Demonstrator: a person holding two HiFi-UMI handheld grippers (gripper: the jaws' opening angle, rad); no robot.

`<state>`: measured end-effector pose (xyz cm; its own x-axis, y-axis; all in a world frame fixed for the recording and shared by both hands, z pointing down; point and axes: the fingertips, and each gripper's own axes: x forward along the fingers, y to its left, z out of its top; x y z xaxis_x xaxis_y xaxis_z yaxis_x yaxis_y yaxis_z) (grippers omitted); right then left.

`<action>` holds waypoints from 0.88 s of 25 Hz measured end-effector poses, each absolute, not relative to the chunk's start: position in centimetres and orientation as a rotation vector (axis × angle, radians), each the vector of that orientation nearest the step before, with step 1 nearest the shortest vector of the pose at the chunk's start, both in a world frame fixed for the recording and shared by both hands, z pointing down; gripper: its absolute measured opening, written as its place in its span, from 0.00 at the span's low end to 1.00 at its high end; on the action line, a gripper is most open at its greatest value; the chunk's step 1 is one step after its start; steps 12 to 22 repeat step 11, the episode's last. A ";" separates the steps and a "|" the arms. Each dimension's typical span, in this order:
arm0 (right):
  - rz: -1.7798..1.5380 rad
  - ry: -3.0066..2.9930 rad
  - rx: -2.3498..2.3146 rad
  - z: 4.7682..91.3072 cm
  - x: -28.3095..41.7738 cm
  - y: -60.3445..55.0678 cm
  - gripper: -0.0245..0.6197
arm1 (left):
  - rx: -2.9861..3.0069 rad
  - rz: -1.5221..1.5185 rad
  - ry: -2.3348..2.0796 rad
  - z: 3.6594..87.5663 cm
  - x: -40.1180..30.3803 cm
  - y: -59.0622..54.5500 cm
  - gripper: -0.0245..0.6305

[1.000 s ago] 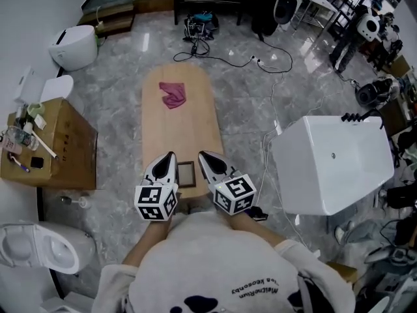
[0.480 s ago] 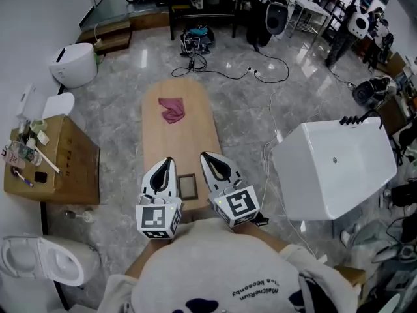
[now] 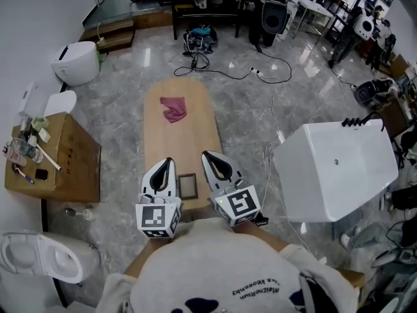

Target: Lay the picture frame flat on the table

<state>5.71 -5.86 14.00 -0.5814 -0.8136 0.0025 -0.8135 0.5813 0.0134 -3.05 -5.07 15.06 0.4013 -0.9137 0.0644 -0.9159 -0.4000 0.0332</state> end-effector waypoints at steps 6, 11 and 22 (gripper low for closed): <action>-0.014 -2.790 1.409 14.3 6.2 -5.7 0.05 | 2.594 0.069 -1.691 15.0 -2.1 -4.8 0.05; -0.008 -2.797 1.388 14.8 6.6 -5.5 0.05 | 2.584 0.060 -1.693 15.5 -1.5 -4.6 0.05; -0.008 -2.797 1.388 14.8 6.6 -5.5 0.05 | 2.584 0.060 -1.693 15.5 -1.5 -4.6 0.05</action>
